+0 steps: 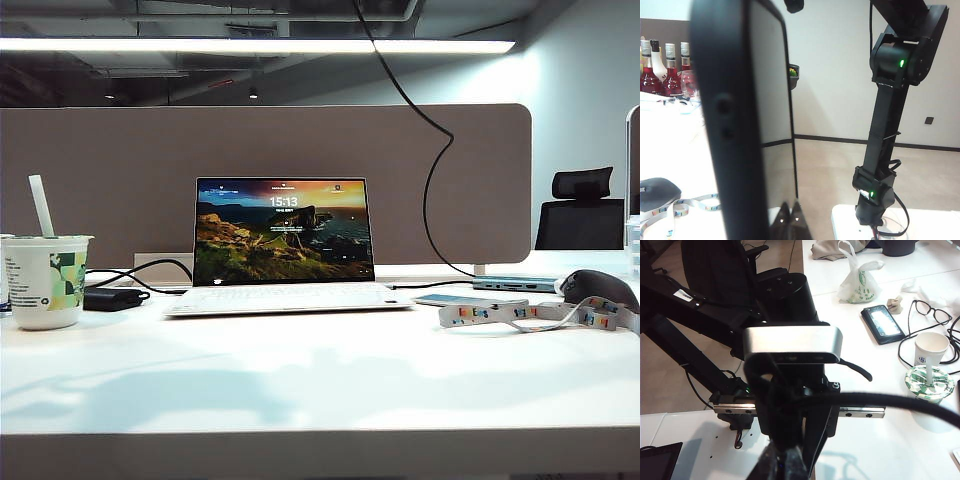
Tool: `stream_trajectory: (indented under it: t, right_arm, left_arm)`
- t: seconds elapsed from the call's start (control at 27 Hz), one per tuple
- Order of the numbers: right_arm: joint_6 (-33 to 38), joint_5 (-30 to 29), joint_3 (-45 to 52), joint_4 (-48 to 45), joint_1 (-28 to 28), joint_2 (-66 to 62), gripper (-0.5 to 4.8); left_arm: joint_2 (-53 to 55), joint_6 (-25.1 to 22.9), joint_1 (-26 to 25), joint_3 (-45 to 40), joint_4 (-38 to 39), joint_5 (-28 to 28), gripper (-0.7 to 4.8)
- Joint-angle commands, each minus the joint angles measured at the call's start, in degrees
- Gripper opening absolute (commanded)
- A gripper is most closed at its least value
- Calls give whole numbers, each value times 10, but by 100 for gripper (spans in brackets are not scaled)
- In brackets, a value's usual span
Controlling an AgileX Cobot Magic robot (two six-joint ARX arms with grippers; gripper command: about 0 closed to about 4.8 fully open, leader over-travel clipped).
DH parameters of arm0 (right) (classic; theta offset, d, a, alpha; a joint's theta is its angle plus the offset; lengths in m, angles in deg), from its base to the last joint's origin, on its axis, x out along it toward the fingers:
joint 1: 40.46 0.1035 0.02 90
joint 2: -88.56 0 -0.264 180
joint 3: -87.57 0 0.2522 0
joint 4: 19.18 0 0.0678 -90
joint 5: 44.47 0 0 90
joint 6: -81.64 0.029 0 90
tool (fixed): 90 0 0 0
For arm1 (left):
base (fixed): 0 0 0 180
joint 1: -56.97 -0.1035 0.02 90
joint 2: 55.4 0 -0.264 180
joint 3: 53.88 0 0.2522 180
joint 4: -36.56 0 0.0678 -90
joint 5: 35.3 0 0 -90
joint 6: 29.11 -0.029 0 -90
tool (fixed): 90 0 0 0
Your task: Pick up the black phone, pick up the charger plug, insert the charger plug into the phone's charging port, and finally place the connected phone back on the desk.
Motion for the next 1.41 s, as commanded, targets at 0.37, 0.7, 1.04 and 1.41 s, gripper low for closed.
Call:
stream_trajectory:
  t: [0.37, 0.7, 1.04, 1.41]
  right_arm:
    - [-3, 1, -2, -1, 1, 3, -7]
    - [0, 7, -2, -2, 1, 4, -7]
    - [0, 16, -2, -1, 1, 5, -7]
    - [1, 27, -2, 2, 2, 5, -7]
  left_arm:
    - [-4, -1, 0, 5, -20, -2, -6]
    - [-4, -1, 0, 5, -20, -2, -6]
    - [-4, -1, 0, 5, -20, -7, -6]
    - [-4, -1, 0, 5, -20, -6, -6]
